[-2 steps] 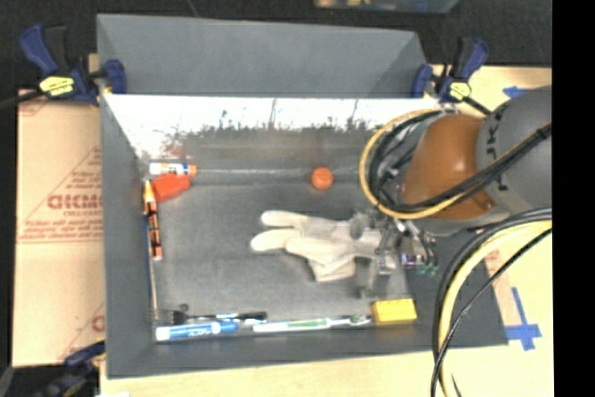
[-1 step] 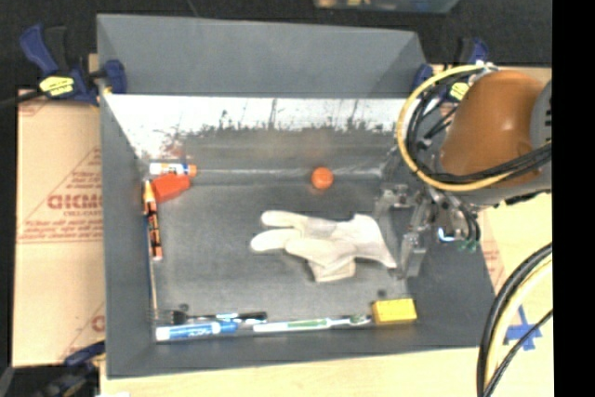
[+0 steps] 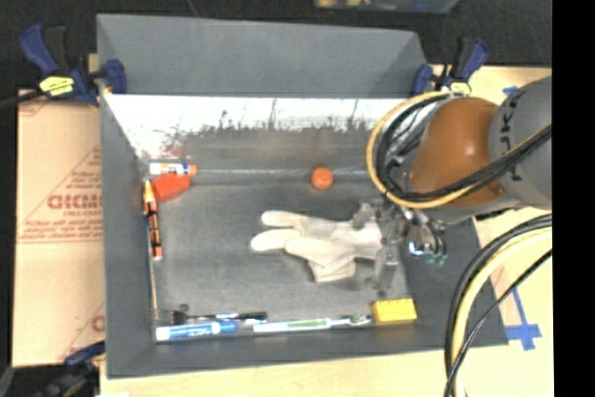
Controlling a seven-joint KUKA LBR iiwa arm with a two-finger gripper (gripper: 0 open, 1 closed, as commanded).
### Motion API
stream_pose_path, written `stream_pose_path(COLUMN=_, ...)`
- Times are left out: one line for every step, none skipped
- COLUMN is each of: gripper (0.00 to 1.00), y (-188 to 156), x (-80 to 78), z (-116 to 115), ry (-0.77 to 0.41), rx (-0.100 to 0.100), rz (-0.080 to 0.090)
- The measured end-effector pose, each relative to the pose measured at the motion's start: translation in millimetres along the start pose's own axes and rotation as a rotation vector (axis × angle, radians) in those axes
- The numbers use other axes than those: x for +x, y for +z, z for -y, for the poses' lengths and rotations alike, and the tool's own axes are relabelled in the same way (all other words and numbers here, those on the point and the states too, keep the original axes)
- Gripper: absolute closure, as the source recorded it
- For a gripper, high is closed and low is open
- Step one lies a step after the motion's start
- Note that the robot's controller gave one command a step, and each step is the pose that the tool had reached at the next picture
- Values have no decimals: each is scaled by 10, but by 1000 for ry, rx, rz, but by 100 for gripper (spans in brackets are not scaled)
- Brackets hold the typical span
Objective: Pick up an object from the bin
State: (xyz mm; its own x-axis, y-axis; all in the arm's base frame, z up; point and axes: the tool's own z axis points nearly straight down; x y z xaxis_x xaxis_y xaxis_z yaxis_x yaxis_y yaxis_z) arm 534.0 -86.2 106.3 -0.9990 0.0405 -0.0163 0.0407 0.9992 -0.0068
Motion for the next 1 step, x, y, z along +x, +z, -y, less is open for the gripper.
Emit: stream_pose_path(gripper=100, y=-168, x=35, z=194, ry=173, rx=1, rz=15)
